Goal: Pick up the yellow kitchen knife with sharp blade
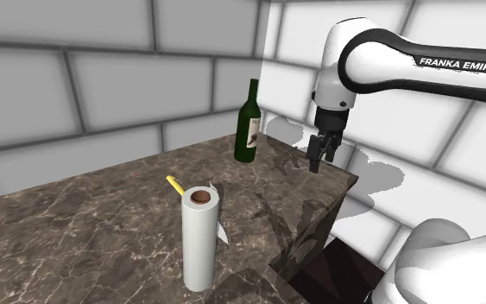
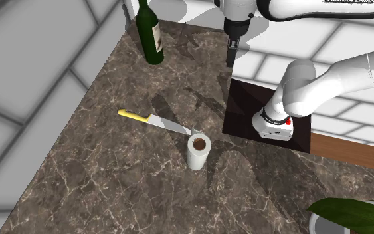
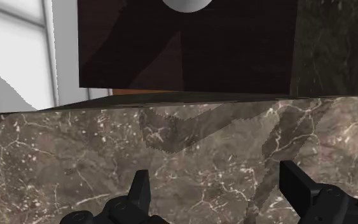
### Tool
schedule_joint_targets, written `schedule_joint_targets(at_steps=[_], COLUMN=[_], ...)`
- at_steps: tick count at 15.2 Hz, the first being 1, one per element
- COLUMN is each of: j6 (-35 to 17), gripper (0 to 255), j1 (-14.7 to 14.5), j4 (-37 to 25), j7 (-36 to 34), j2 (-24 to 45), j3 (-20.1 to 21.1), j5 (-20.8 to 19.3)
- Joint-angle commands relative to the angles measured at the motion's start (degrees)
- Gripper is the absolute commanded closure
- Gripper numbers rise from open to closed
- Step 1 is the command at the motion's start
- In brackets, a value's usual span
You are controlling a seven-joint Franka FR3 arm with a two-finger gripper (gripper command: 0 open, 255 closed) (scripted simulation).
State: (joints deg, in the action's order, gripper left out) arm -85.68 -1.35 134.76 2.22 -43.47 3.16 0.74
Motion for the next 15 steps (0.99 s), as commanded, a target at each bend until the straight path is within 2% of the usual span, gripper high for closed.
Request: schedule_joint_targets(at_steps=[1,8,15], j6=[0.00,-6.07,-9.92], gripper=[0,0,0], j1=[0.00,-1.75,-3.00], j4=[0.00,-6.40,-16.12], j7=[0.00,-5.55,-11.40], j2=[0.00,13.30,27.86], j3=[0.00,6.03,11.49], j5=[0.00,2.46,2.07])
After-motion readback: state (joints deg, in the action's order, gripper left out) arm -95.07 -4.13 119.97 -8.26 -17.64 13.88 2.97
